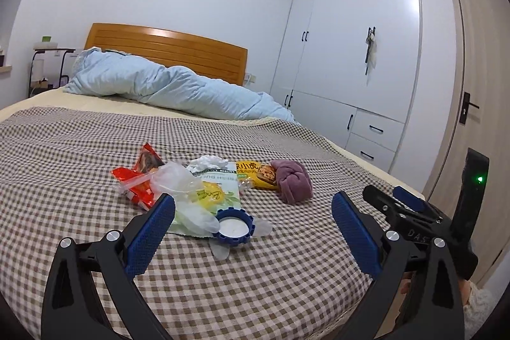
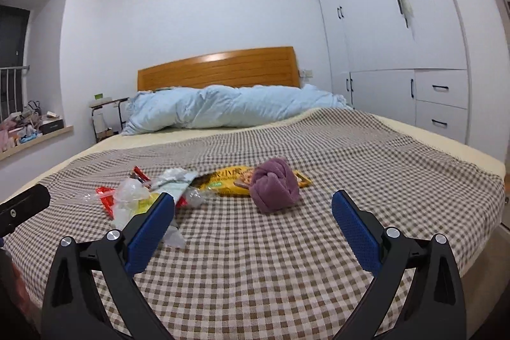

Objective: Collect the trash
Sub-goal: 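Move both open tools toward the pile of trash on the bed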

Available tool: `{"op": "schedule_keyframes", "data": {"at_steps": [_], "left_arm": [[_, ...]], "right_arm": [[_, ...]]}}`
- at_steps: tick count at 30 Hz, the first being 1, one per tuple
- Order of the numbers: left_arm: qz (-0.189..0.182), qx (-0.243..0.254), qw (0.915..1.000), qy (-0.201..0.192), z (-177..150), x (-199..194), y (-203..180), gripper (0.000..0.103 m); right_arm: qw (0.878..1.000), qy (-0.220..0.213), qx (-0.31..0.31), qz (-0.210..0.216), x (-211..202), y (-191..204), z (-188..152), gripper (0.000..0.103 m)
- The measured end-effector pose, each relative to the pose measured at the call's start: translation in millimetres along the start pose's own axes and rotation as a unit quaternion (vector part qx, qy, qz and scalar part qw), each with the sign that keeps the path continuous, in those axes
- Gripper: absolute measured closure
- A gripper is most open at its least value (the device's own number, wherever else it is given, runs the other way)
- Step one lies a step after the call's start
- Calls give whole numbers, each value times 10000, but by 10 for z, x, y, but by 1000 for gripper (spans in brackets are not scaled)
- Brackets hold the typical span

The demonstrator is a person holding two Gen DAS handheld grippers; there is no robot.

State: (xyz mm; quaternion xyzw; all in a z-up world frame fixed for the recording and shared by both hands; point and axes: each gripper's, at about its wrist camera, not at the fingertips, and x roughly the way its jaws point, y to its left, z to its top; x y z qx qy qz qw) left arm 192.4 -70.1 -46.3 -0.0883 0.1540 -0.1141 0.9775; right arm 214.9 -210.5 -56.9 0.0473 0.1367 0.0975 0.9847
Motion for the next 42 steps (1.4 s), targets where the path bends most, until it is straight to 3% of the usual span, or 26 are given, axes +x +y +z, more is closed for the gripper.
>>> {"op": "schedule_keyframes", "data": {"at_steps": [10,27,33,36,42], "left_arm": [[-144,-98,9991,394,-180,131,-16,8],[6,-98,9991,422,-162,75,62,8],[195,-4,9990,402,-148,40,99,8],[280,-62,9986,439,-147,32,164,8],[646,-99,9969,428,-128,22,279,8]], "right_arm": [[9997,215,-58,-26,29,42,-112,8],[9992,371,-113,-14,46,68,-172,8],[9995,297,-35,91,42,70,-138,8],[9981,521,30,320,109,124,-139,8],[9967,696,-315,285,178,495,-138,8]]}}
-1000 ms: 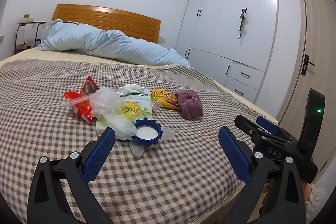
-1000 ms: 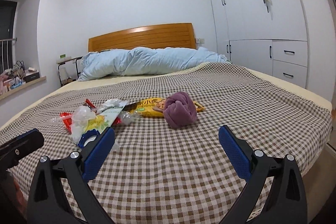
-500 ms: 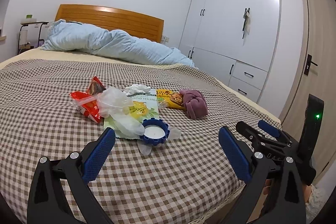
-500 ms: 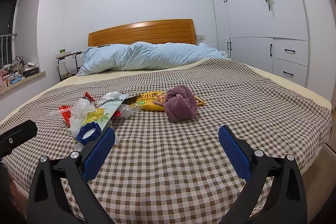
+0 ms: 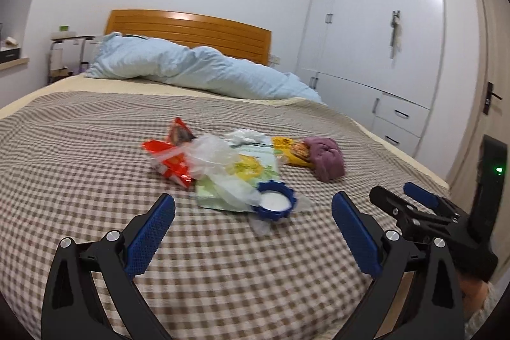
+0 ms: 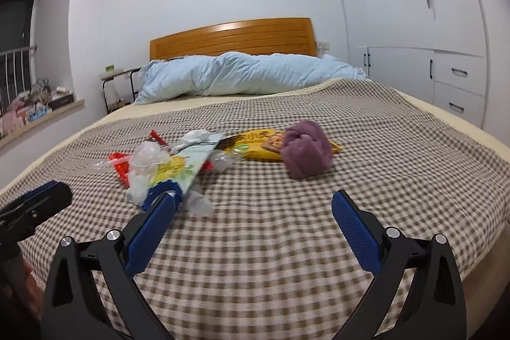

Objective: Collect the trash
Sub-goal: 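Move both open tools toward the pile of trash on the bed, then close the right tool on the blue-rimmed round container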

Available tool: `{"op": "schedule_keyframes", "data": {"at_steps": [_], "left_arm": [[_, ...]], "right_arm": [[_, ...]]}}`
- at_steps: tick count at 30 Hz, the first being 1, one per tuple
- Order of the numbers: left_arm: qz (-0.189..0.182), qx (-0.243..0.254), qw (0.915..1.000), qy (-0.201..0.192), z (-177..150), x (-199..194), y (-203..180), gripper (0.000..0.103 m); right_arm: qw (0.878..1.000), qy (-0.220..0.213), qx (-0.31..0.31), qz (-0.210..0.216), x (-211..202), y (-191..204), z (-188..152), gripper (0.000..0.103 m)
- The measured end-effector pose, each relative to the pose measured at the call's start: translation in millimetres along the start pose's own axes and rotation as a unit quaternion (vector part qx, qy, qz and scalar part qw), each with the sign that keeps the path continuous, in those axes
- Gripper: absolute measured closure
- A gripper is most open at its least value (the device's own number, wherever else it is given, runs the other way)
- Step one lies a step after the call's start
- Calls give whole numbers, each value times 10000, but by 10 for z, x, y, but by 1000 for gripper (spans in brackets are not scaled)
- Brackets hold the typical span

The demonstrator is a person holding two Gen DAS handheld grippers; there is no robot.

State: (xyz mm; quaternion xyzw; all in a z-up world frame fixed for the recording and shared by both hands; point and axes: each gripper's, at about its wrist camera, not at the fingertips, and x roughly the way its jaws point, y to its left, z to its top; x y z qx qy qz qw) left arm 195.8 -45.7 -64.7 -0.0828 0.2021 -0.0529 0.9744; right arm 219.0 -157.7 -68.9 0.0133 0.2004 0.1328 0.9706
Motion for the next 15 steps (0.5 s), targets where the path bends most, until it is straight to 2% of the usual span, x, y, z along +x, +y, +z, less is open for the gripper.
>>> {"op": "schedule_keyframes", "data": {"at_steps": [3,6,10,12,15], "left_arm": [[187,-108,9998,48,48,45,93,8],[203,-262,9994,65,80,86,225,8],[484,-153,9986,173,125,138,347,8],[633,-4,9978,190,158,137,405,8],[636,45,9979,146,202,100,498,8]], "right_arm": [[9994,-19,-260,-219,27,265,35,8],[9972,-163,-444,-582,61,497,32,8],[9979,208,-594,-146,281,700,2,8],[9965,358,-728,-199,399,785,-25,8],[9940,575,-890,-267,570,884,-58,8]]}}
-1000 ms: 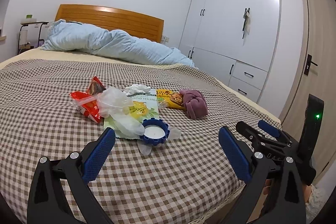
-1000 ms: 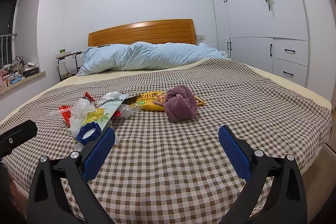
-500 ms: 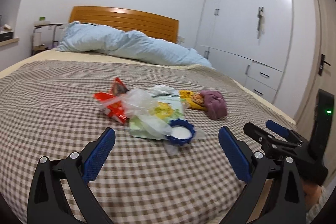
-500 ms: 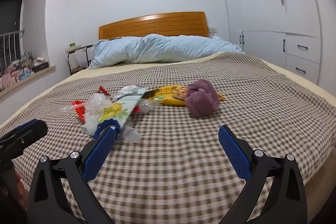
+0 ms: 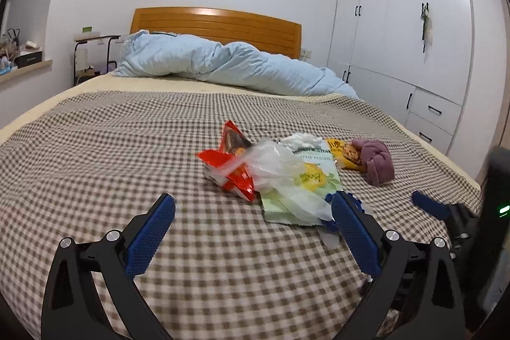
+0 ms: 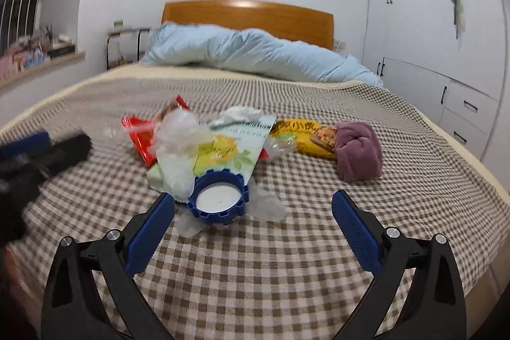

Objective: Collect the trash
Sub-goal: 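Close the right tool on the blue-rimmed round container, then grasp the clear plastic bag with the left tool while the right tool lifts the blue-rimmed container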

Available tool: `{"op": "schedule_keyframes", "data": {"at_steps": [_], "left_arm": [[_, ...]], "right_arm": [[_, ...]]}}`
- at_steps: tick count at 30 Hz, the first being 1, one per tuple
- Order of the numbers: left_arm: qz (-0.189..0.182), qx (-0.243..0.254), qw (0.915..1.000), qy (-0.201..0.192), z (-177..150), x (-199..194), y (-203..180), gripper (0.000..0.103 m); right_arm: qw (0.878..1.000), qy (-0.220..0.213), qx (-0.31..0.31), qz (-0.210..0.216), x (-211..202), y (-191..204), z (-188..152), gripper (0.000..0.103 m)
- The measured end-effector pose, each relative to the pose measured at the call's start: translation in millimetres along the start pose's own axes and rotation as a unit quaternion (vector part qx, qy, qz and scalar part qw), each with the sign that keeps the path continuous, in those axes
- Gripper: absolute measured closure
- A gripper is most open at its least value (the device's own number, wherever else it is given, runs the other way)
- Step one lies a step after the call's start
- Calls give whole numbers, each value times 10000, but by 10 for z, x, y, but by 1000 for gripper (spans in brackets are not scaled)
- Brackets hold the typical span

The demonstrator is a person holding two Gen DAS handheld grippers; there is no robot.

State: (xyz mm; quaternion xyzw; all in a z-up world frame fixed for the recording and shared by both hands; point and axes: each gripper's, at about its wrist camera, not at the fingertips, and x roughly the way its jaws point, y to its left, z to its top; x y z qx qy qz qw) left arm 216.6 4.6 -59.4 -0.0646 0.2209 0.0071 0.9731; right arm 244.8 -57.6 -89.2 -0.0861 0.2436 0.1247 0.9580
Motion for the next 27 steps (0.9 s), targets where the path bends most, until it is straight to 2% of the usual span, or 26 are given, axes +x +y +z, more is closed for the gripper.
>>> {"op": "schedule_keyframes", "data": {"at_steps": [6,8,9,10,12,19,27], "left_arm": [[136,-10,9999,79,61,4,108,8],[77,-121,9998,125,62,21,139,8],[66,-164,9997,147,62,33,151,8],[64,-183,9997,163,59,41,158,8],[57,-225,9995,202,52,60,171,8],[-26,-246,9993,295,14,119,105,7],[-77,-129,9992,370,-27,126,30,8]], "right_arm": [[9991,414,-16,3,294,129,46,10],[9980,622,-47,61,394,148,70,35],[9973,722,-12,115,433,144,66,40],[9964,806,81,263,460,112,46,50],[9959,772,269,375,426,36,22,50],[9957,463,747,304,189,-246,-13,50],[9932,-19,1168,12,-122,-644,26,50]]}}
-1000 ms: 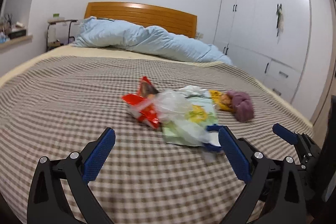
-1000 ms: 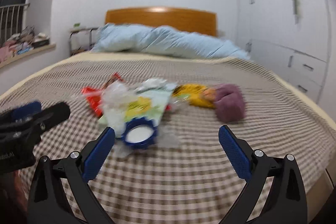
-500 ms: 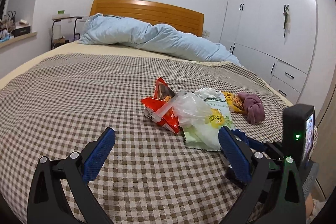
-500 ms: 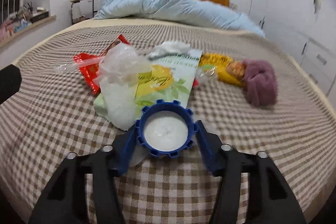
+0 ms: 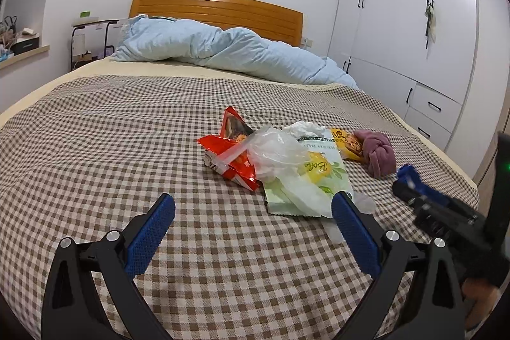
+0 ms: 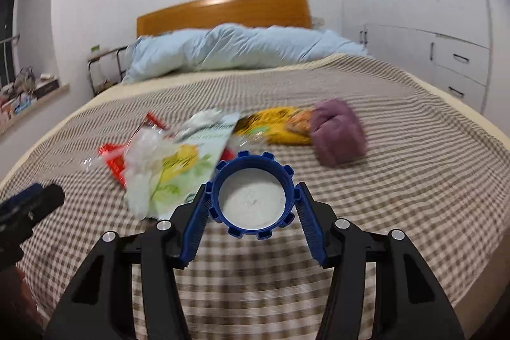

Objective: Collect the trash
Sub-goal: 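Grasp the clear plastic bag with the left tool while the right tool lifts the blue-rimmed container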

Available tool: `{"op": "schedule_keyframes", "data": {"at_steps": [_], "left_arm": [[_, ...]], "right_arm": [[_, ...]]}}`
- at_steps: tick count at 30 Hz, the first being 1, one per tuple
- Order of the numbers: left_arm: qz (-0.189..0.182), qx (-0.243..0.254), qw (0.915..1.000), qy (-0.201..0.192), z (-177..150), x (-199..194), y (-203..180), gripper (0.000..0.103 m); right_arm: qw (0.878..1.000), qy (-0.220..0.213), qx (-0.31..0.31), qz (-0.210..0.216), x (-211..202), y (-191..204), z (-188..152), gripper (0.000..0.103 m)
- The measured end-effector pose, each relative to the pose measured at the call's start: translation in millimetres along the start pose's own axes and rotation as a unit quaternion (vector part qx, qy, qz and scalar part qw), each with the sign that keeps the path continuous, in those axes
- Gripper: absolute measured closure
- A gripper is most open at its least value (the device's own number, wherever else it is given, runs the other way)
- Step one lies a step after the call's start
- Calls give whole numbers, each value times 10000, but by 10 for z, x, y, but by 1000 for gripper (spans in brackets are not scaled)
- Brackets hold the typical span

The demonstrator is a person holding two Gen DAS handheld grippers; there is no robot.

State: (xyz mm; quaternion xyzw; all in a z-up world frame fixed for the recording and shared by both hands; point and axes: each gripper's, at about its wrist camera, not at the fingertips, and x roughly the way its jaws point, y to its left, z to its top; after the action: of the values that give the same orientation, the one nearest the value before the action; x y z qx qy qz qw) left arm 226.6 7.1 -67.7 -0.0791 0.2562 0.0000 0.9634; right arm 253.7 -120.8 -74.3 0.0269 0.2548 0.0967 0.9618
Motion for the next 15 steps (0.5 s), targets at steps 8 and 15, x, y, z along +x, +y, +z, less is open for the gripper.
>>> {"op": "schedule_keyframes", "data": {"at_steps": [8,15], "left_arm": [[-306,-182,9993,95,43,97,-71,8],[-564,-118,9983,78,186,265,-266,8]], "right_arm": [[9992,-60,312,-258,-119,-458,127,50],[9971,-257,458,-547,-269,-790,163,50]]}}
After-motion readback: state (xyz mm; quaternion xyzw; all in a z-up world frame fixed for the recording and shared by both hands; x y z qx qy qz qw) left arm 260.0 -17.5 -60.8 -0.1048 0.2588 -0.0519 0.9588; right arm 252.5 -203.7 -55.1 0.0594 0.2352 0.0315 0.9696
